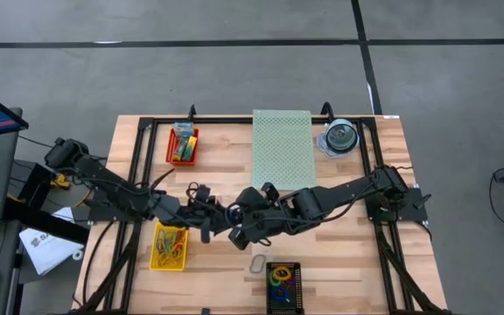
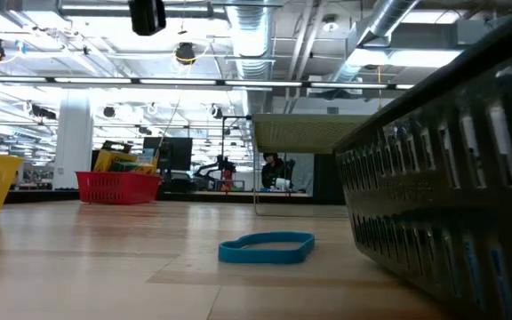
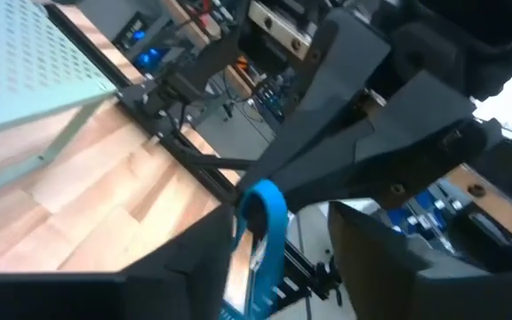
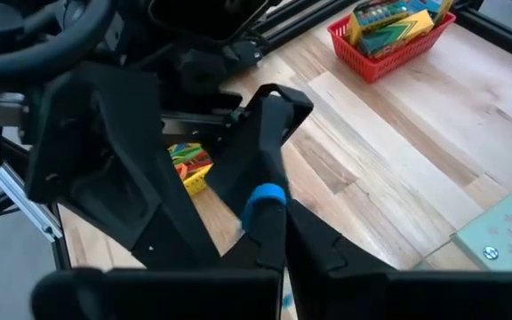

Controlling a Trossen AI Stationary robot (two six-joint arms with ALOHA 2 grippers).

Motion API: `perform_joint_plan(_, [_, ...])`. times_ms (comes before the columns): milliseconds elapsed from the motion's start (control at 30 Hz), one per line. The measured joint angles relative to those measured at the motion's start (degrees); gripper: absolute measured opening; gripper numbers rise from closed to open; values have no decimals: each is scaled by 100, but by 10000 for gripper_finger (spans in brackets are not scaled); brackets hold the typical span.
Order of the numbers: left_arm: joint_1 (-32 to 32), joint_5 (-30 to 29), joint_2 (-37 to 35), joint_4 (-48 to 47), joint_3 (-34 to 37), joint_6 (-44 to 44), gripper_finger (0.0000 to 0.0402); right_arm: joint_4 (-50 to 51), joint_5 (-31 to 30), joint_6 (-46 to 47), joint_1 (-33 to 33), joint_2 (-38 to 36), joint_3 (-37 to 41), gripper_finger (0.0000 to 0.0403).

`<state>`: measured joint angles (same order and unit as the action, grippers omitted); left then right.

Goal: Pick & Place Office Desk Supplies
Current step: Put the blue rubber band into the yellow bin

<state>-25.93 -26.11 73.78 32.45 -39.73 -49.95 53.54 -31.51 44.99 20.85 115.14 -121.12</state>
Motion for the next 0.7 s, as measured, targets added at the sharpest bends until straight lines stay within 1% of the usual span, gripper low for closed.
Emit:
perform_joint_plan(167, [-85, 173, 0, -69, -6, -42, 101, 0, 0, 0, 1, -5, 0, 0])
perform_joint_plan(300, [-159, 201, -1, -73, -6, -142, 20, -1, -12, 0, 10, -8, 0, 0])
perform_joint_plan(333, [-181, 201, 0, -71, -6, -145, 11, -3, -35, 1, 11, -8, 0, 0])
perform_joint_plan(467, [-252, 195, 0, -73, -6, -163, 3, -136, -50, -136, 28, -8, 0, 1])
perform_joint_plan(533, [-279, 194, 0, -97, -6, -215, 2, -268, -44, -203, 50, -8, 0, 9])
perform_joint_plan(700, [-481, 212, -57, -527, -6, -598, 1, -316, -12, -298, 49, -24, 0, 61])
